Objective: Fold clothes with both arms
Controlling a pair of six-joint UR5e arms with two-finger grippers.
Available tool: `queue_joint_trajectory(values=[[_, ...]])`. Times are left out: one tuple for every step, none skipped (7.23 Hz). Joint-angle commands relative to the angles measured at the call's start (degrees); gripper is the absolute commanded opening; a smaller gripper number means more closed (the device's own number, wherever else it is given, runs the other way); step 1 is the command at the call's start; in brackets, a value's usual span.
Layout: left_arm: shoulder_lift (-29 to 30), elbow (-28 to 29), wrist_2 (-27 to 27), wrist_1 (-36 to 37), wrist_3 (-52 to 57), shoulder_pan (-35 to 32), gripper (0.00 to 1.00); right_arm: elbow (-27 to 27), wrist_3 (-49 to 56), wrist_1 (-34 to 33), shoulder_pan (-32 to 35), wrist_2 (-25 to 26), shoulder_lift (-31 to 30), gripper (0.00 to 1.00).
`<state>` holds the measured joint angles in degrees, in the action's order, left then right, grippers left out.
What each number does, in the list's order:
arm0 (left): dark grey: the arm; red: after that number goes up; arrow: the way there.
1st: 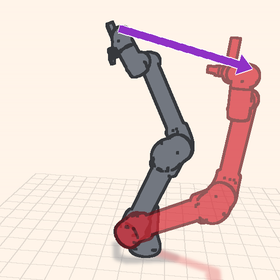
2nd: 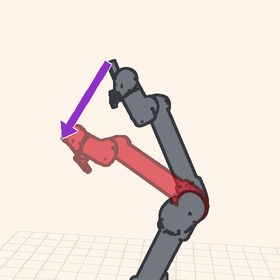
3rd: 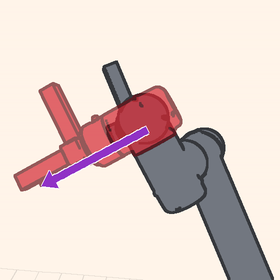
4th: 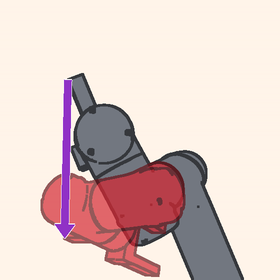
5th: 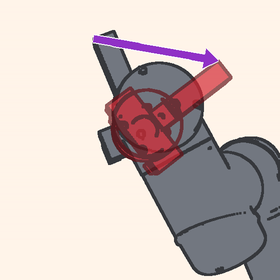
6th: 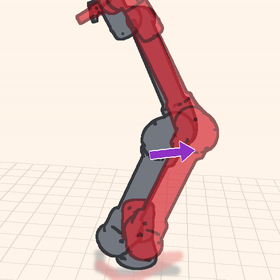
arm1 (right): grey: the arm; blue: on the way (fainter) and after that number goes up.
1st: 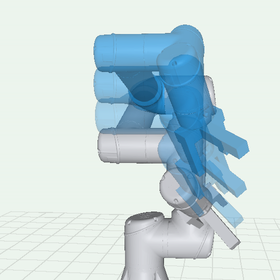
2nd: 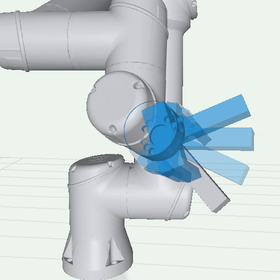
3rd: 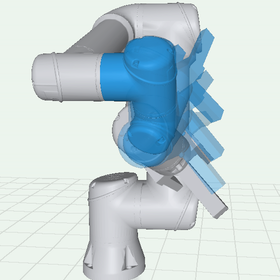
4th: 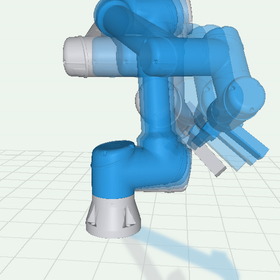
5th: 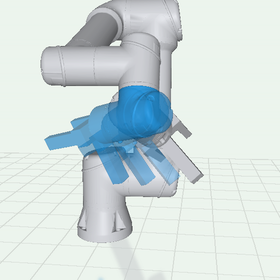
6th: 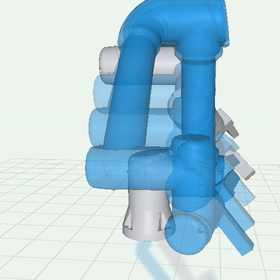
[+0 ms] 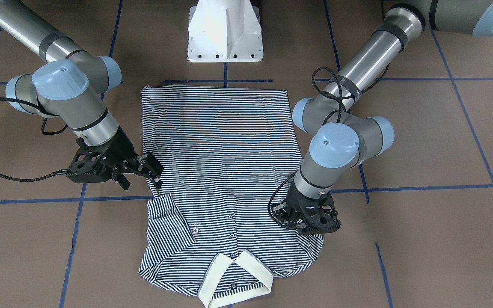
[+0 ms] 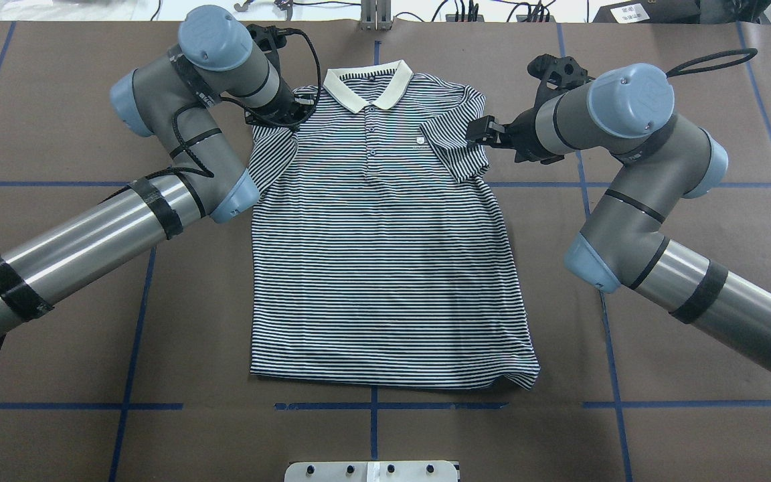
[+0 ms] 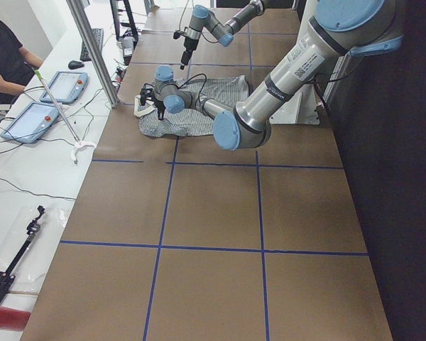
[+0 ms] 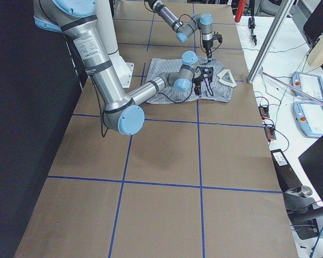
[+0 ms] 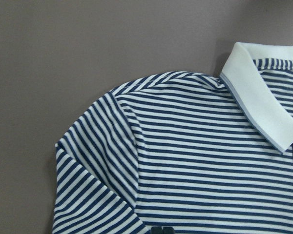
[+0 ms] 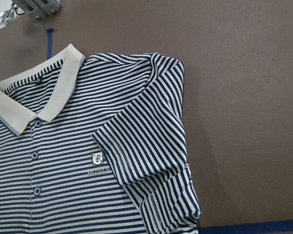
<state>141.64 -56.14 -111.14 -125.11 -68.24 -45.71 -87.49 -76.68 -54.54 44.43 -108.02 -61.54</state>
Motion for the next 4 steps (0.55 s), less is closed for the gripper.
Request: queue_joint_trajectory(values=[[1.96,3.13,1.19,-2.67,-0.83,0.36,0.00,0.21,0.04,0.05,-0.22,0.00,0.01,1.00],[2.84,4.45,1.19,-4.78,-2.23,0.45,0.00,0.21,0.04,0.05,-0.22,0.00,0.01,1.00],[3.02,5.59,1.28,-5.75,-2.68,1.32,0.00,0.12,-0.05,0.05,-0.30,0.00,-0.07,1.00],[3.03,5.52,3.19,-5.76,-2.77,1.59,0.51,0.21,0.47,0.05,-0.39,-0.09,-0.16,1.00]])
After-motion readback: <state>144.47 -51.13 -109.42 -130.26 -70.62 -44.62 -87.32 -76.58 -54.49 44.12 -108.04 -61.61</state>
